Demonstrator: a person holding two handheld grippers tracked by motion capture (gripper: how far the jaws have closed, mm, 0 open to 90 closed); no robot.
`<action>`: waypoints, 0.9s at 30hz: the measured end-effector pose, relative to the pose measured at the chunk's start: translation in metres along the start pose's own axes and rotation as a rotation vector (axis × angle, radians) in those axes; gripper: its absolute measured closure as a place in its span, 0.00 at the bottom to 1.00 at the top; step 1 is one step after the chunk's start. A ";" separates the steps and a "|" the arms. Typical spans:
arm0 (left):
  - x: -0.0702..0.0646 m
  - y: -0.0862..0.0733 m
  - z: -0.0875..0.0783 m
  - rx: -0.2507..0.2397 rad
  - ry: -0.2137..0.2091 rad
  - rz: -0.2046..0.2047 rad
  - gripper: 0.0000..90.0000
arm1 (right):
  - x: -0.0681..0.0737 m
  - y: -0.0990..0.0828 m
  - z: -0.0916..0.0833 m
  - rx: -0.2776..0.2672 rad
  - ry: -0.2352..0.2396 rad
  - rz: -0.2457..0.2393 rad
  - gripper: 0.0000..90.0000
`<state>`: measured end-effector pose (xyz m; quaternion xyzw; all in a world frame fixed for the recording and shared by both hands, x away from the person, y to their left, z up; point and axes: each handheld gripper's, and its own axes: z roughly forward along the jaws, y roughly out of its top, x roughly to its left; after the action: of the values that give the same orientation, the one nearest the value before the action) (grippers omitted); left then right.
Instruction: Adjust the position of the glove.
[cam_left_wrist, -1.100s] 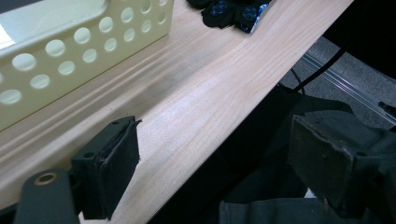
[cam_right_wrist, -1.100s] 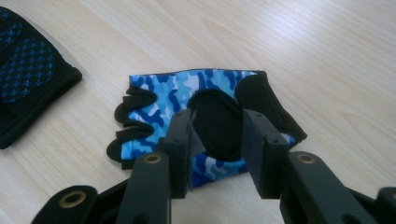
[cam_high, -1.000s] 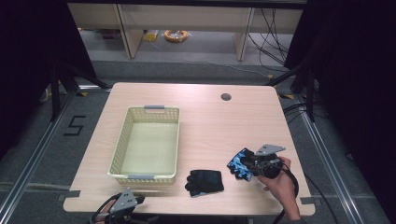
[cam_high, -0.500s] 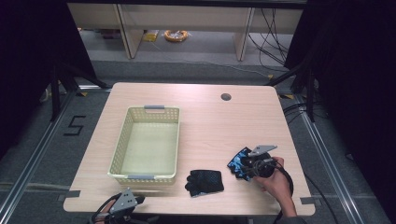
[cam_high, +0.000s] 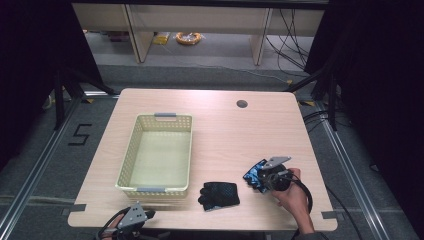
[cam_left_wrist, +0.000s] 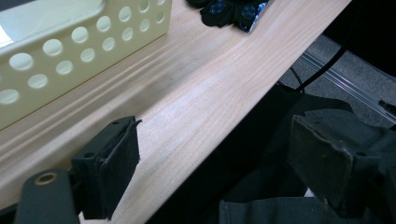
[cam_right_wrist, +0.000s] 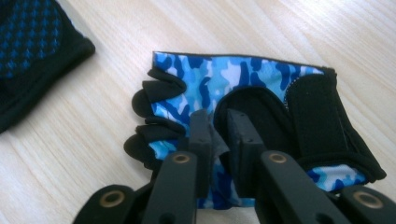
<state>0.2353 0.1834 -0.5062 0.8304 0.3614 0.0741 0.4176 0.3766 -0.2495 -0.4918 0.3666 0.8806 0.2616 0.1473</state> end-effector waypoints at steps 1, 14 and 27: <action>0.000 0.000 0.000 -0.001 -0.005 -0.004 0.18 | 0.001 0.000 -0.002 0.004 0.007 0.024 0.95; 0.001 0.001 -0.002 -0.007 -0.021 0.005 0.18 | 0.002 0.006 -0.028 -0.151 -0.044 0.154 1.00; 0.000 0.001 -0.002 -0.018 -0.019 -0.003 0.18 | 0.015 0.012 -0.060 -0.294 -0.036 0.231 1.00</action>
<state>0.2351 0.1842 -0.5045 0.8268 0.3580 0.0689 0.4284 0.3457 -0.2526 -0.4375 0.4443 0.7823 0.3958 0.1842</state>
